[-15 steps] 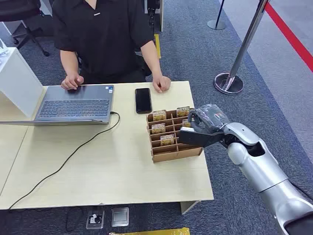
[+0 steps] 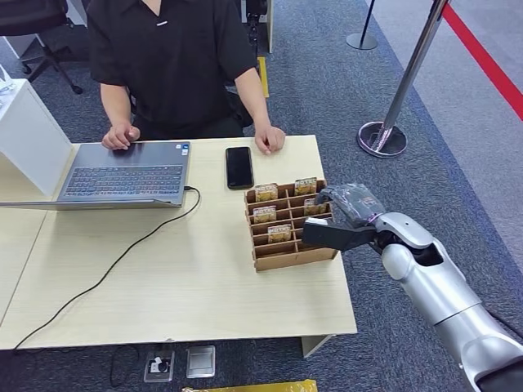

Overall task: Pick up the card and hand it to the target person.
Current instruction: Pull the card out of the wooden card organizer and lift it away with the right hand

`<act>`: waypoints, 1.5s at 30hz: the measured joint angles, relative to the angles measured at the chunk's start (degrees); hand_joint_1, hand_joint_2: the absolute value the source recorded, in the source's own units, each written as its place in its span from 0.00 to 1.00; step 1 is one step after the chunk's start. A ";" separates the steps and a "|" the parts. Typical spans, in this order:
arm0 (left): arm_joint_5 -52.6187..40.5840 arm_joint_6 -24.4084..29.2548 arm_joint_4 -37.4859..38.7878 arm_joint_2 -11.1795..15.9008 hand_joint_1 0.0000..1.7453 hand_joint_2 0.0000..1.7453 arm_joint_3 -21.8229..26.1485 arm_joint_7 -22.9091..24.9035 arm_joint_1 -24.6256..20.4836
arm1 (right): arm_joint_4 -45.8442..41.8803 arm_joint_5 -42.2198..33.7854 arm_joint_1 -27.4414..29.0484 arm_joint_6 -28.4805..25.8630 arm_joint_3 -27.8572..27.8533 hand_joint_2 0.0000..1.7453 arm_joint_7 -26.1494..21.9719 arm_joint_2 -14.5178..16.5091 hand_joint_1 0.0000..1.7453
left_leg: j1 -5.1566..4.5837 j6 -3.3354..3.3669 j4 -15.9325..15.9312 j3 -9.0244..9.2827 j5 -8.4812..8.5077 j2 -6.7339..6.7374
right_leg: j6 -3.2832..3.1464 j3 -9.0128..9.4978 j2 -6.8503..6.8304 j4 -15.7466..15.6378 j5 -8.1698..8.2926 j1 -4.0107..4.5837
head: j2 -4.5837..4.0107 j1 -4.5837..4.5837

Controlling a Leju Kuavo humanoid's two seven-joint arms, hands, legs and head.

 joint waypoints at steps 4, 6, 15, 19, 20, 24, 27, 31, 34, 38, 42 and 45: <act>-0.14 -0.05 0.00 0.00 0.00 0.00 0.00 -0.01 -0.09 | 0.56 0.00 0.06 -0.04 -0.02 1.00 -0.02 0.00 0.46 | 0.00 0.00 0.00 0.00 0.00 0.00 | 0.00 0.00 0.00 0.00 0.00 0.00 | -0.01 0.02; -0.22 -0.05 0.00 0.00 0.00 0.00 0.00 -0.01 -0.12 | 0.76 0.00 0.21 -0.16 -0.02 1.00 -0.01 0.00 0.48 | 0.00 0.00 0.00 0.00 0.00 0.00 | 0.00 0.00 0.00 0.00 0.00 0.00 | -0.01 0.02; -0.45 0.03 0.00 0.00 0.00 0.00 0.00 -0.01 -0.14 | 1.08 0.08 1.45 -1.13 -0.23 1.00 0.02 0.07 0.55 | 0.00 0.00 0.00 -0.02 0.00 0.00 | 0.00 -0.02 0.00 0.00 0.00 0.00 | 0.00 0.02; -0.46 0.03 0.00 0.00 0.00 0.00 0.00 -0.01 -0.14 | 1.07 0.16 1.94 -1.16 -0.46 1.00 0.00 0.07 0.55 | 0.00 0.00 0.00 -0.02 0.00 0.01 | 0.00 -0.02 0.00 0.00 0.00 0.00 | 0.00 0.01; -0.46 0.03 0.00 0.00 0.00 0.00 0.00 -0.01 -0.14 | 1.06 0.17 1.99 -1.16 -0.47 1.00 0.00 0.07 0.55 | 0.00 0.00 0.00 -0.02 0.00 0.01 | 0.00 -0.02 0.00 0.00 0.00 0.00 | -0.01 0.01; -0.53 0.03 0.00 0.00 0.00 0.00 0.00 0.01 -0.16 | 1.06 0.20 2.11 -1.16 -0.48 1.00 -0.01 0.07 0.53 | 0.00 0.00 0.00 -0.02 0.00 0.01 | 0.00 -0.02 0.00 0.00 0.00 0.00 | -0.01 0.02; -0.67 0.03 0.01 0.00 0.00 0.00 0.00 0.02 -0.18 | 1.06 0.23 2.35 -1.16 -0.48 1.00 -0.06 0.08 0.53 | 0.00 0.00 0.00 -0.02 0.00 0.01 | 0.00 -0.02 0.00 0.00 0.00 0.00 | -0.01 0.02; -0.91 0.03 0.01 0.00 0.00 0.00 0.00 0.02 -0.23 | 1.03 0.24 2.74 -1.16 -0.48 1.00 -0.15 0.09 0.53 | 0.00 0.00 0.00 -0.01 0.00 0.01 | 0.00 -0.02 0.00 0.00 0.00 0.00 | 0.01 0.02; -1.07 0.03 0.02 0.00 0.00 0.00 -0.01 0.02 -0.32 | 0.93 0.27 3.04 -1.18 -0.49 1.00 -0.20 0.09 0.53 | 0.00 0.00 0.00 -0.01 0.00 0.01 | 0.00 -0.02 0.00 0.00 0.00 0.00 | 0.01 0.02; -1.09 0.03 0.02 0.00 0.00 0.00 0.00 0.01 -0.40 | 0.83 0.31 3.44 -1.28 -0.50 1.00 -0.32 0.09 0.56 | 0.00 0.00 0.00 0.00 0.00 0.02 | 0.00 -0.02 0.01 0.00 0.00 0.00 | 0.00 0.02; -1.11 0.03 0.02 0.00 0.00 0.00 -0.01 0.01 -0.43 | 0.72 0.33 4.11 -1.35 -0.50 1.00 -0.62 0.11 0.57 | 0.00 0.00 0.00 -0.01 0.00 0.01 | 0.00 -0.01 0.00 0.00 0.00 0.00 | -0.01 0.02; -1.14 0.03 0.03 0.00 0.00 0.00 -0.01 0.01 -0.45 | 0.62 0.35 4.51 -1.39 -0.50 1.00 -0.69 0.11 0.60 | 0.00 0.00 0.00 -0.01 0.00 0.01 | 0.00 -0.02 0.01 0.00 0.00 0.00 | -0.01 0.02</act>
